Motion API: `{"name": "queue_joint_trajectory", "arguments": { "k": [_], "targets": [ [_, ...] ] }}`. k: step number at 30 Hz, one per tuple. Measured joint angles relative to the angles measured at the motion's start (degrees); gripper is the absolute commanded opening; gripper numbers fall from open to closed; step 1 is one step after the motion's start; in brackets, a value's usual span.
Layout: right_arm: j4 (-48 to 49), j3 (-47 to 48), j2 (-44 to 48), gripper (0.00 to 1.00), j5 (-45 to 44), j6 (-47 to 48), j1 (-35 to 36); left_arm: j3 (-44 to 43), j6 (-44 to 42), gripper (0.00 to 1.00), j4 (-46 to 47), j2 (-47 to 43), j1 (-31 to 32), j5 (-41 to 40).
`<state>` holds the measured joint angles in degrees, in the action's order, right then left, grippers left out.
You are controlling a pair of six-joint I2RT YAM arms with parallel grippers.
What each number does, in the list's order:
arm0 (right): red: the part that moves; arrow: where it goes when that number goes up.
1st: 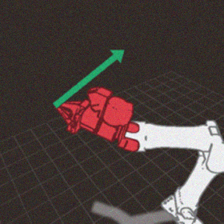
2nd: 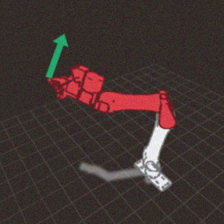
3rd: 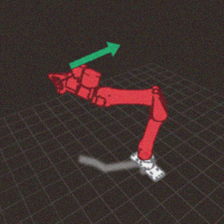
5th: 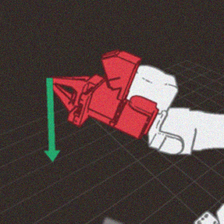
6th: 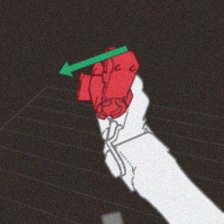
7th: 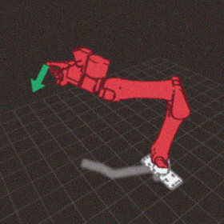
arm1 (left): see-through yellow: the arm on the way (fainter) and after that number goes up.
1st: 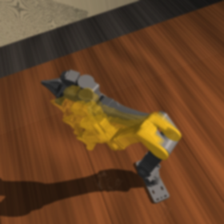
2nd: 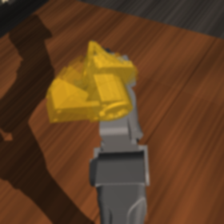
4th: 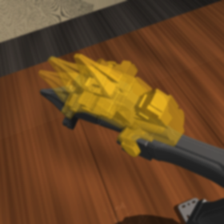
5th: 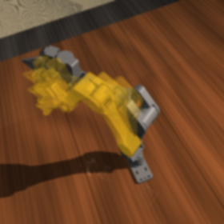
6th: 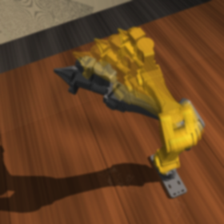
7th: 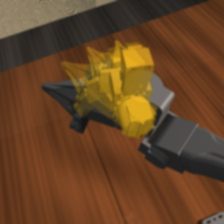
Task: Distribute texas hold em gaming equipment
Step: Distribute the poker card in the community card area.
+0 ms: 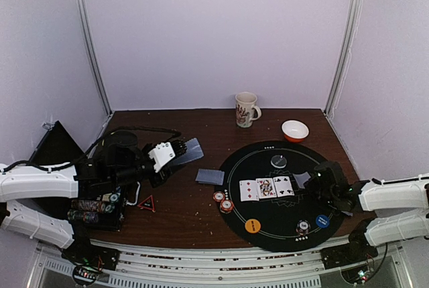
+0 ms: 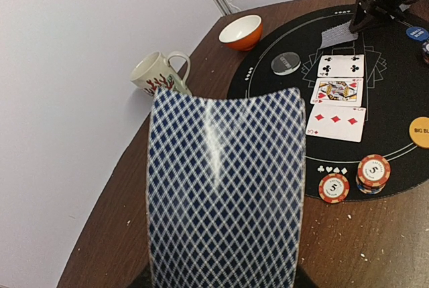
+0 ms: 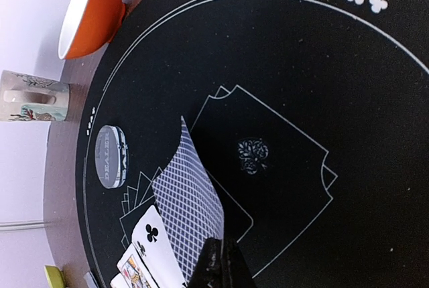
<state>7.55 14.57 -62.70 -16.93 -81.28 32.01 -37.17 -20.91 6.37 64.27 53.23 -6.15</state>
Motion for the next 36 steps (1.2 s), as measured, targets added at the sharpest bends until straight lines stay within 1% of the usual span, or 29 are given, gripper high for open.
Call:
{"name": "queue_joint_trajectory", "arguments": {
  "k": [4,8,15,20,27,28,30,35,36],
  "targets": [
    [3.34,-0.57,-2.54,0.0,0.24,-3.3,0.72,0.0,-0.02,0.4,0.0,0.0,0.0,-0.02],
    [4.92,-0.61,-3.89,0.0,-0.37,-6.67,3.39,0.0,-0.02,0.41,0.0,0.0,0.0,-0.02],
    [3.93,-0.61,-4.33,0.0,-1.53,-10.32,4.92,0.0,-0.02,0.41,0.02,0.0,0.0,-0.02],
    [2.36,-0.59,-3.32,0.0,-3.74,-10.71,4.98,0.0,-0.02,0.41,0.02,0.0,0.0,-0.02],
    [2.23,-0.59,-4.22,0.0,-3.82,-10.97,5.29,0.0,-0.02,0.4,0.02,0.0,0.0,-0.02],
    [2.23,-0.61,-4.31,0.03,-3.72,-11.13,5.33,0.0,-0.02,0.41,0.02,0.0,0.0,-0.02],
    [2.23,-0.59,-4.33,0.13,-3.56,-11.47,5.4,0.0,-0.02,0.41,0.02,0.0,0.0,-0.02],
    [1.01,-0.57,-4.02,0.33,-3.19,-12.39,5.6,0.0,-0.02,0.4,0.02,0.0,0.0,-0.02],
    [0.57,-0.37,-3.48,0.36,-3.17,-12.52,5.6,0.0,-0.02,0.4,0.0,0.0,0.0,-0.02]
  ]
}}
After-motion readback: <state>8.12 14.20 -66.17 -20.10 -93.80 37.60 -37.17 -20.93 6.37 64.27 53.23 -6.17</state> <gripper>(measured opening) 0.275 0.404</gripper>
